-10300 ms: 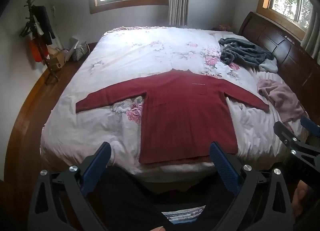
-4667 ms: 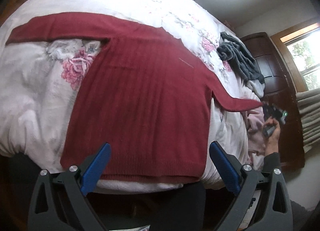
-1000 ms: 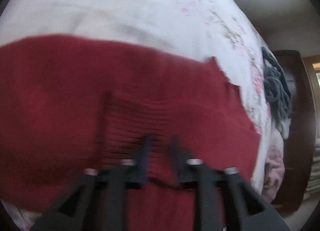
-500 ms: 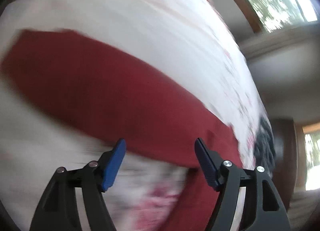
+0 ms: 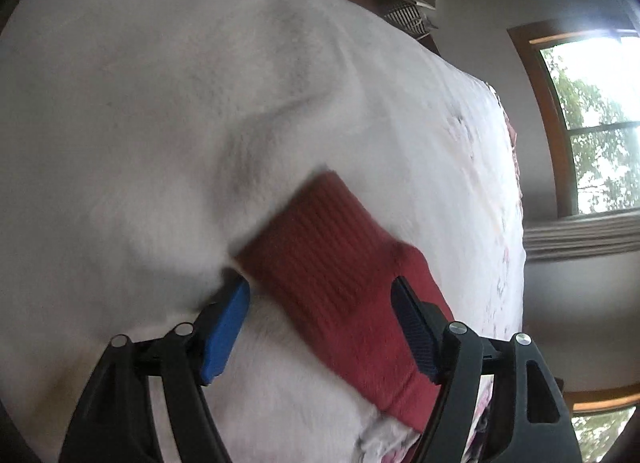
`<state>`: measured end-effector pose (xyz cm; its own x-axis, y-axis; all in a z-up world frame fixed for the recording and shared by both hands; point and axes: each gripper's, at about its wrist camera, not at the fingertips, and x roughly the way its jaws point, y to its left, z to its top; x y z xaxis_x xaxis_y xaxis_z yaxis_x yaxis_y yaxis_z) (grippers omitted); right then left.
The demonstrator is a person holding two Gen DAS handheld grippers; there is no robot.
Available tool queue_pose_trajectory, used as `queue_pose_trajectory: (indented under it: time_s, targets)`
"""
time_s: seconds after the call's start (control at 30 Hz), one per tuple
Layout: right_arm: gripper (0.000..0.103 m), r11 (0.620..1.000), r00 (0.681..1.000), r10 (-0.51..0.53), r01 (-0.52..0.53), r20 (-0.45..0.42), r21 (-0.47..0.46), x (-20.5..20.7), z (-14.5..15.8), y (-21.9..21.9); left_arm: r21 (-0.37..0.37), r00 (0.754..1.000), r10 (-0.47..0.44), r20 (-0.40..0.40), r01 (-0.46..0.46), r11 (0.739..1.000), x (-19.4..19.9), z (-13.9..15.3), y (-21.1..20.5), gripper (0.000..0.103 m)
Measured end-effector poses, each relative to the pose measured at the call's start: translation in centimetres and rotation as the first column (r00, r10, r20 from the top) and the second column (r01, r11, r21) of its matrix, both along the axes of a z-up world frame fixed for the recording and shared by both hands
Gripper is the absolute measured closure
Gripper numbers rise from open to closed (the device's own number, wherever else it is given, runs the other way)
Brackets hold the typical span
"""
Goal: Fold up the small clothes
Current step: 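Grasp the other sleeve cuff with the left gripper, then fold the held sleeve across the sweater body with the left gripper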
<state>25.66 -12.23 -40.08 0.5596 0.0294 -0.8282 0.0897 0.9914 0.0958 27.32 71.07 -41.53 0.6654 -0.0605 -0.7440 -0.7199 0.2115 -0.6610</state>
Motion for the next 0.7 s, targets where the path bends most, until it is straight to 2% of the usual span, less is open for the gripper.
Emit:
queue_pose_trajectory:
  time_s: [0.1,0.13,0.17,0.23,0.3,0.37,0.43,0.5,0.57,0.63,0.67,0.7]
  targets:
    - [0.039,1.0,1.0,0.002,-0.002,-0.005,-0.014,0.1,0.0,0.1,0.02,1.0,-0.009,-0.003,0.009,1.0,0.8,-0.1,0.1,0.033]
    - [0.039,1.0,1.0,0.003,-0.003,-0.005,-0.016,0.2,0.0,0.1,0.033,1.0,-0.015,-0.012,0.015,0.999,1.3,0.1,-0.2,0.051]
    - [0.039,1.0,1.0,0.004,-0.004,-0.006,-0.019,0.2,0.0,0.2,0.042,0.999,-0.028,-0.03,0.029,0.999,1.6,0.2,-0.1,0.08]
    - [0.039,1.0,1.0,0.006,-0.006,-0.009,-0.025,0.2,0.1,0.3,0.017,0.999,-0.038,-0.015,0.038,0.999,1.8,0.3,0.2,0.084]
    - [0.039,1.0,1.0,0.004,-0.004,-0.014,-0.022,0.1,0.2,0.3,0.049,0.999,-0.043,-0.002,0.043,0.998,2.0,1.7,-0.1,0.087]
    - [0.039,1.0,1.0,-0.002,0.002,-0.027,-0.009,0.0,0.7,0.2,0.074,0.996,-0.064,0.063,0.059,0.995,2.1,4.6,-0.9,0.088]
    - [0.039,1.0,1.0,-0.011,0.012,-0.02,0.023,-0.5,1.7,0.0,0.13,0.985,-0.123,0.124,0.107,0.986,3.1,8.3,-2.5,0.088]
    - [0.039,0.999,1.0,-0.015,0.015,-0.013,0.045,-0.9,2.5,0.0,0.213,0.959,-0.216,0.186,0.175,0.961,5.1,13.1,-5.2,0.088]
    - [0.039,0.997,1.0,-0.014,0.014,0.003,0.076,-1.3,3.7,0.0,0.301,0.917,-0.317,0.241,0.24,0.923,7.2,17.8,-8.7,0.088]
    - [0.039,0.994,1.0,-0.013,0.012,0.016,0.107,-1.6,4.6,0.0,0.376,0.866,-0.413,0.282,0.296,0.878,9.8,21.9,-12.7,0.088]
    - [0.039,0.992,1.0,-0.017,0.014,0.02,0.126,-1.8,5.1,-0.1,0.409,0.832,-0.466,0.301,0.329,0.851,11.2,23.9,-15.3,0.088]
    - [0.039,0.99,1.0,-0.02,0.016,0.023,0.138,-1.9,5.4,-0.2,0.429,0.809,-0.501,0.307,0.352,0.832,12.3,24.9,-16.9,0.088]
